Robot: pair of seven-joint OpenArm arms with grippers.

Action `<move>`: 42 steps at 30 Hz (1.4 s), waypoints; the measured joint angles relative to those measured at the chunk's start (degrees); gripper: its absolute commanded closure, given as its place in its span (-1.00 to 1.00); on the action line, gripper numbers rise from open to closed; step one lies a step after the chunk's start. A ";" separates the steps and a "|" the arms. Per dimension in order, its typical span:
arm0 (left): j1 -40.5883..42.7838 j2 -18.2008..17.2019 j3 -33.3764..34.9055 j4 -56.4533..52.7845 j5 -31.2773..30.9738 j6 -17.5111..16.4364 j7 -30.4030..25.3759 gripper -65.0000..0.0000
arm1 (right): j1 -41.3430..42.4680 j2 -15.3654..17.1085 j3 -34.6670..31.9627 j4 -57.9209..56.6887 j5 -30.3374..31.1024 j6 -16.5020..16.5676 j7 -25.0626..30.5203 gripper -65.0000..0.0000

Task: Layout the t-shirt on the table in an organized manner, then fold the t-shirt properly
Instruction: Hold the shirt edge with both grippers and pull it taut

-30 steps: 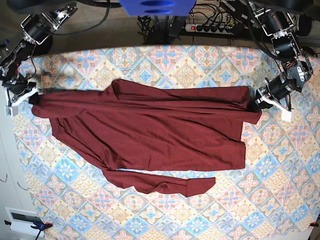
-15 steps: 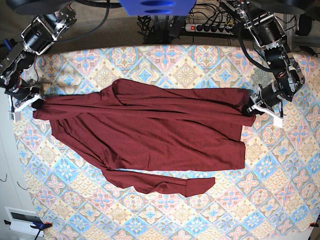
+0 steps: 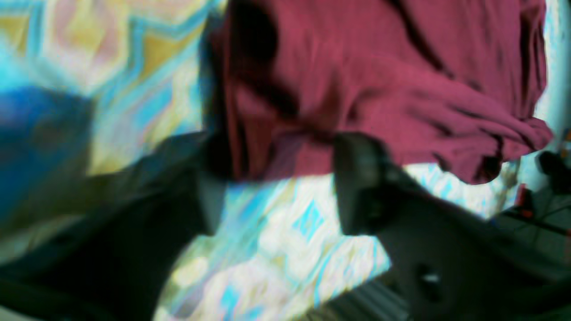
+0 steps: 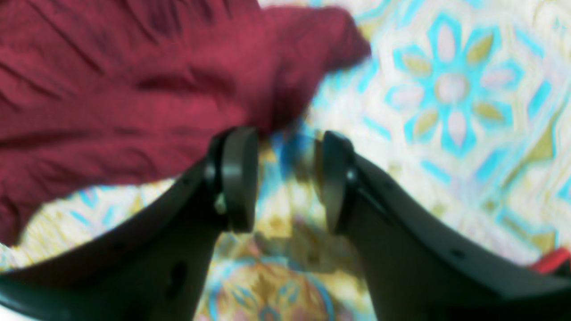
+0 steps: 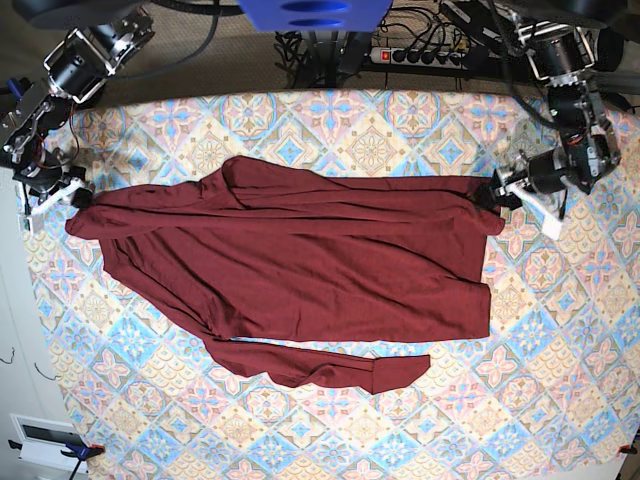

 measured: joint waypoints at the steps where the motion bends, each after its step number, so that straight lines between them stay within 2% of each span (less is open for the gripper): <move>1: 0.92 -0.83 -0.04 -0.02 -1.62 0.42 0.11 -0.35 | -0.52 -0.02 0.00 -0.02 -0.48 0.00 -0.15 0.28; 6: 3.43 -2.91 -0.02 -0.04 -11.08 0.17 -0.26 -0.38 | -0.74 -0.15 -0.07 2.47 -0.50 0.00 -0.39 0.27; 10: 5.55 -2.71 -0.02 0.00 -11.61 0.37 -0.13 -0.38 | -0.33 0.59 -2.03 3.91 -0.15 0.00 0.02 0.27; 14: 5.20 0.66 0.11 0.00 -10.93 0.35 -0.44 -0.38 | -0.37 -0.07 -4.59 3.80 -0.31 0.02 0.04 0.27; 29: -1.90 11.15 -0.09 0.04 1.97 -0.04 -1.29 -0.36 | -0.22 0.00 -4.83 3.52 -0.48 0.02 0.26 0.27; 31: -2.62 12.07 -0.09 0.07 3.06 -0.04 -1.22 -0.23 | -0.24 -0.02 -4.83 3.52 -0.28 0.02 0.26 0.27; 32: -2.69 12.55 -0.09 0.07 3.69 -0.02 -1.38 -0.09 | -0.24 0.00 -4.83 3.52 -0.39 0.00 0.24 0.27; 37: -2.16 13.70 -0.04 -0.28 4.74 0.35 -0.39 0.98 | 0.48 -0.02 -4.83 2.91 -0.55 0.02 0.20 0.28; 42: -2.29 13.35 -0.22 -0.37 4.57 0.33 -0.44 1.00 | 5.27 0.13 -4.79 -2.16 -0.15 0.02 0.90 0.27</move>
